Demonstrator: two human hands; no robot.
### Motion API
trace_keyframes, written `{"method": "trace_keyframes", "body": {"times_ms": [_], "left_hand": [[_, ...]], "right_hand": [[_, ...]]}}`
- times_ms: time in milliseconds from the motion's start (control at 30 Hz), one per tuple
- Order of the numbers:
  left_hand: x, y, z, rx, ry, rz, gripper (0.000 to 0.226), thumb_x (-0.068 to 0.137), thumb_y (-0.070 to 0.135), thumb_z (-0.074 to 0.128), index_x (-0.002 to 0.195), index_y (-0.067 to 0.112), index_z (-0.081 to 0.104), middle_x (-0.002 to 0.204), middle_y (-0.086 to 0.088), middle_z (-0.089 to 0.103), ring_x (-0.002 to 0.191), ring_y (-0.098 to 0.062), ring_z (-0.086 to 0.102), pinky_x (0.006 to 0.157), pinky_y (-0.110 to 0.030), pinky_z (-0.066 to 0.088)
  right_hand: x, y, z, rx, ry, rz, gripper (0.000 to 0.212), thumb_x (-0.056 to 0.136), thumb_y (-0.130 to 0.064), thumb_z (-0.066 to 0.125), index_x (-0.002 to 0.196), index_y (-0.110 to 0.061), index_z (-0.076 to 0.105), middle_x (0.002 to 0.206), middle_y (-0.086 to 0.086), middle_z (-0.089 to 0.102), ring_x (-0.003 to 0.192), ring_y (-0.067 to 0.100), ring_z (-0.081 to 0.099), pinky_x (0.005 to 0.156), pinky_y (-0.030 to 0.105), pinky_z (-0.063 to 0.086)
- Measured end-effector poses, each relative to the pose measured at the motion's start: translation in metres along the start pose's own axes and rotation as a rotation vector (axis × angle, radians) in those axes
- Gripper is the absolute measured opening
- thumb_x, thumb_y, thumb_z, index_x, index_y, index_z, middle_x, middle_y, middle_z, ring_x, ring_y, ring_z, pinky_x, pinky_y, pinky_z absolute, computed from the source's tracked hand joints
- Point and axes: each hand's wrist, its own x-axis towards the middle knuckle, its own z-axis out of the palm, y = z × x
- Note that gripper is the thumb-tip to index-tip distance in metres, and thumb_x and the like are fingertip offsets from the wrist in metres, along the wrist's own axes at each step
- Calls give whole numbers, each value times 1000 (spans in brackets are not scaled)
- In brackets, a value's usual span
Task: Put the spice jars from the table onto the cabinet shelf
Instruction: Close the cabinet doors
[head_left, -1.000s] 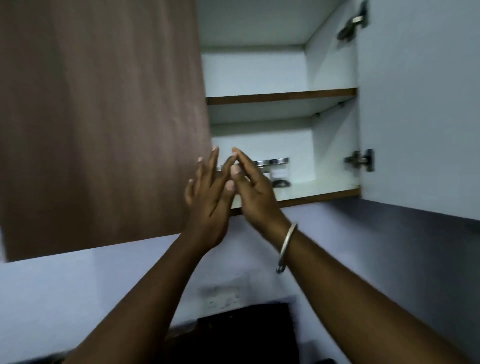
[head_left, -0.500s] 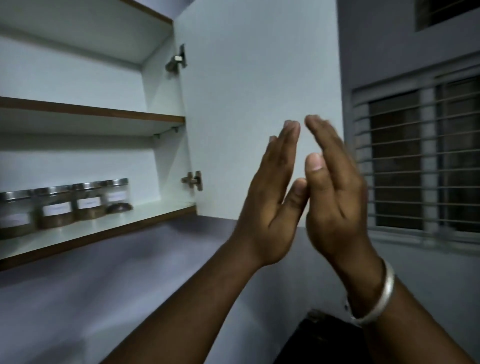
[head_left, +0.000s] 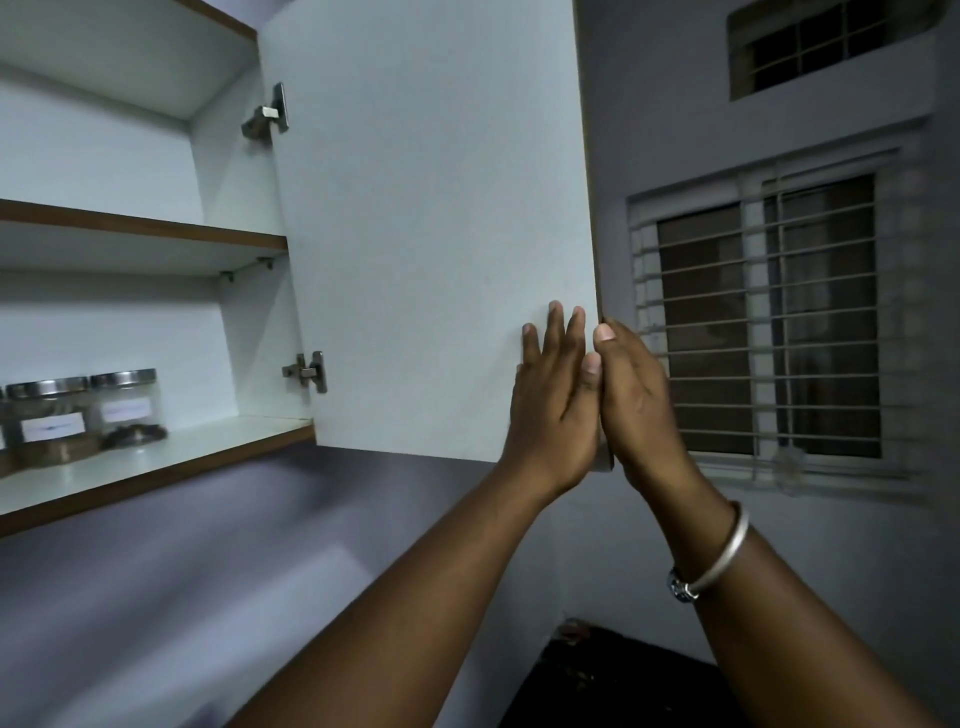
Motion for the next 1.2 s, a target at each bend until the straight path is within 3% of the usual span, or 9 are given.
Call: {"method": "trace_keyframes", "body": {"times_ms": [200, 433, 567, 633, 733, 867, 933, 1033, 1200], "left_hand": [[-45, 9, -37, -15, 54, 78, 64, 104, 52, 18, 164, 33, 3, 171, 18, -17, 154, -2, -23, 129, -50, -3], [-118, 5, -120, -238, 309, 176, 69, 106, 50, 39, 164, 29, 8, 173, 13, 7, 160, -15, 6, 127, -54, 17], [-158, -1, -187, -338, 484, 119, 55, 107, 44, 45, 159, 33, 30, 161, 14, 43, 150, -8, 39, 118, -25, 37], [-183, -9, -221, -294, 592, 2, 48, 104, 50, 47, 148, 34, 49, 149, 16, 58, 142, -7, 50, 110, -19, 43], [-224, -35, -269, -268, 1058, -369, 36, 103, 51, 48, 126, 30, 66, 139, 2, 67, 129, -16, 62, 109, -35, 49], [-269, -61, -344, -800, 1514, -788, 68, 105, 49, 49, 158, 8, 33, 161, -18, 38, 144, -36, 45, 120, -45, 36], [-278, -70, -376, -946, 1537, -753, 84, 102, 57, 50, 162, 8, 19, 164, -19, 32, 150, -35, 36, 124, -45, 29], [-279, -75, -415, -1025, 1435, -585, 72, 101, 62, 45, 146, 6, 45, 142, -18, 53, 133, -32, 54, 115, -40, 39], [-279, -73, -431, -1073, 1379, -552, 73, 104, 54, 48, 156, 5, 36, 156, -21, 46, 144, -38, 45, 125, -49, 29]], "right_hand": [[-45, -36, 24, 177, 80, -160, 44, 99, -32, 51, 137, -15, 64, 125, -3, 72, 117, 8, 68, 100, 35, 58], [-94, -77, 94, 421, -152, -357, 36, 95, -6, 70, 130, -10, 66, 121, 2, 73, 113, 18, 71, 91, 32, 60], [-115, -102, 166, 453, -274, -442, 42, 92, -16, 74, 133, -10, 63, 128, 7, 62, 121, 19, 63, 99, 37, 56], [-124, -114, 201, 401, -293, -502, 50, 92, -22, 73, 139, -13, 59, 139, 7, 54, 132, 20, 54, 107, 42, 51], [-137, -129, 251, 328, -315, -555, 57, 92, -27, 70, 146, -17, 54, 153, 8, 44, 142, 26, 43, 114, 49, 42], [-155, -143, 310, 254, -272, -584, 57, 91, -24, 71, 144, -12, 57, 154, 16, 45, 141, 38, 42, 113, 53, 38], [-159, -145, 334, 175, -237, -597, 57, 91, -29, 70, 145, -15, 57, 154, 16, 46, 140, 40, 43, 109, 55, 41], [-162, -146, 365, 53, -233, -625, 60, 92, -40, 64, 149, -24, 52, 156, 13, 44, 142, 38, 41, 105, 55, 43], [-159, -141, 410, -60, -240, -653, 62, 91, -47, 62, 148, -30, 48, 156, 11, 44, 139, 36, 42, 100, 57, 43]]}}
